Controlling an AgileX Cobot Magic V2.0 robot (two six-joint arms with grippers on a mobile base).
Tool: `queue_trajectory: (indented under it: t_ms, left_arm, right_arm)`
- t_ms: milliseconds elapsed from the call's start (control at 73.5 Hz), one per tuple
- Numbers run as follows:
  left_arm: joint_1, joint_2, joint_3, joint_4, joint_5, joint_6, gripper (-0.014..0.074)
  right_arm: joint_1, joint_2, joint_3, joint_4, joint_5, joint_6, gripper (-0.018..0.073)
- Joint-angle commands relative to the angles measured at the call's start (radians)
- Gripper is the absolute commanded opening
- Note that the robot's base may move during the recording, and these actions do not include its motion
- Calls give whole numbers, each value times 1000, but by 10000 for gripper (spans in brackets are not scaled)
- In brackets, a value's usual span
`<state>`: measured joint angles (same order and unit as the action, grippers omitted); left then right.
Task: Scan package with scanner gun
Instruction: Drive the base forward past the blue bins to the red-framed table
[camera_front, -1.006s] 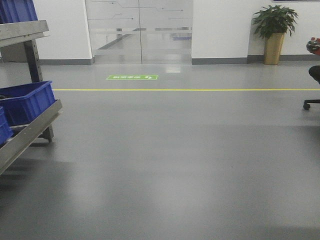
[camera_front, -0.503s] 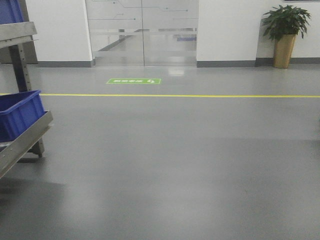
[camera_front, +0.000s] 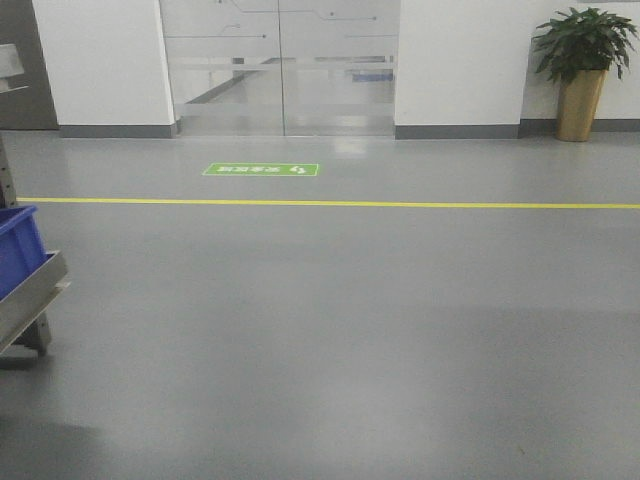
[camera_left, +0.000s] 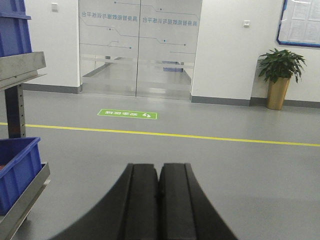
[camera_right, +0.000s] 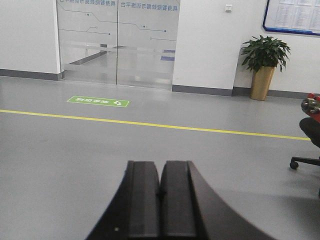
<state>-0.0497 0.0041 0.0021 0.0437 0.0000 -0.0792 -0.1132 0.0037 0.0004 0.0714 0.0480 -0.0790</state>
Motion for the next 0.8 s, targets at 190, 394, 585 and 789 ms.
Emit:
queue_trajectory:
  t_ms: [190,394,585,789]
  left_arm:
    - [-2,-4,-2,-2,-18,2,-111]
    - [-2,-4,-2,-2,-18,2,-111]
    - [-2,-4,-2,-2,-18,2,-111]
    - [-2,-4,-2,-2,-18,2,-111]
  right_arm:
    - [-4,-4,0,-8,-18,0,-168]
    - [-4,-4,0,-8,-18,0,-168]
    - [-4,-4,0,-8,-18,0,-168]
    - [-4,-4,0,-8,-18,0,-168]
